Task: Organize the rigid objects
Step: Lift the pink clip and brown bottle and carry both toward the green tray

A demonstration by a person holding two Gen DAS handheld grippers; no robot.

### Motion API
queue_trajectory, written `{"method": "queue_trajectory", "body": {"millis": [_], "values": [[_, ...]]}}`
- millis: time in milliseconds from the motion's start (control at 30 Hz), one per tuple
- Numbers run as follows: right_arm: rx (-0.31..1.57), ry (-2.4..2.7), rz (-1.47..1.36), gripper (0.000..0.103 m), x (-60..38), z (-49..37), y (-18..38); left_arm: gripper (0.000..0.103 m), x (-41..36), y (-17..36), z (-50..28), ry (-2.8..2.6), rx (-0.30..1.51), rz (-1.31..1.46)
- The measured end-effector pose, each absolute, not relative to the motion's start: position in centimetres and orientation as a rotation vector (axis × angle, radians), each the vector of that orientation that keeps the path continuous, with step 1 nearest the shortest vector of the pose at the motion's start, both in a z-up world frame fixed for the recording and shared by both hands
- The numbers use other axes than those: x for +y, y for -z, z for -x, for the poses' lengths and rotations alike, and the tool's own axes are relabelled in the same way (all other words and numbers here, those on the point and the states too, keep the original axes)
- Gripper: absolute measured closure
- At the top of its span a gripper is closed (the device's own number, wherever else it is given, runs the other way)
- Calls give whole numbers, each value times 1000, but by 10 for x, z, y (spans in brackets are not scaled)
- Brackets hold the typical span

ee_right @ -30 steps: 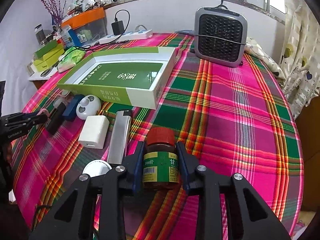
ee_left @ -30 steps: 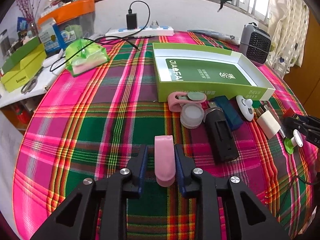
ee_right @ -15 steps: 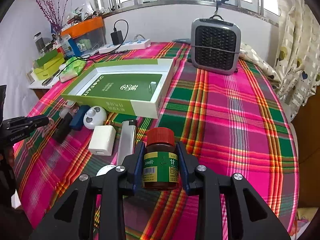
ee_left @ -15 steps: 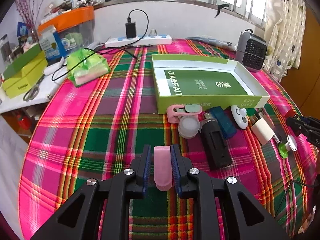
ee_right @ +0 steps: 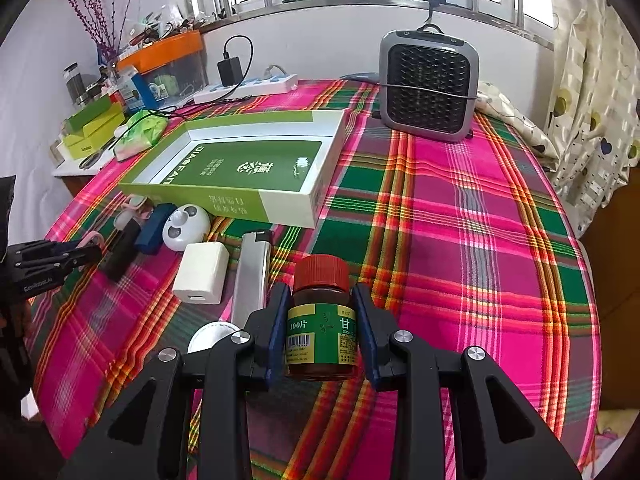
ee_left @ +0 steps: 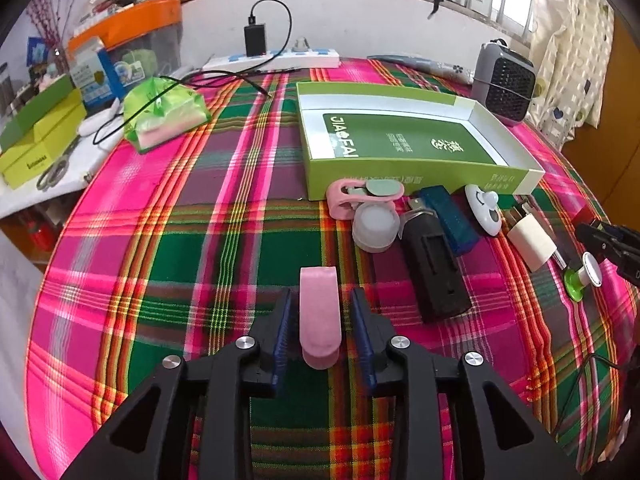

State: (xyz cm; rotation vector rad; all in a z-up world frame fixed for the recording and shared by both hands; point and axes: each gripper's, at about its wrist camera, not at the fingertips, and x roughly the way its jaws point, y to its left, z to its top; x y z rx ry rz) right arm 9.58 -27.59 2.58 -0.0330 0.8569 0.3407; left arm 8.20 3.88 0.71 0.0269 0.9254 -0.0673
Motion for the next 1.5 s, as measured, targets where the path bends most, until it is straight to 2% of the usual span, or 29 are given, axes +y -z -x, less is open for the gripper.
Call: {"method": "queue_trajectory", "body": {"millis": [133, 667, 700, 800, 900, 1500], "values": [[856, -337, 37, 70, -276, -96, -25, 70, 39, -6, -81, 54, 918, -37], [854, -344, 51, 70, -269, -93, -23, 70, 41, -7, -80, 39, 906, 16], [854, -341, 51, 70, -269, -93, -22, 71, 41, -7, -80, 39, 906, 12], [854, -334, 49, 70, -269, -92, -23, 83, 40, -7, -80, 55, 904, 6], [851, -328, 44, 70, -269, -91, -24, 86, 36, -8, -80, 57, 900, -18], [834, -304, 25, 70, -272, -88, -36, 86, 32, -33, -83, 107, 853, -9]]}}
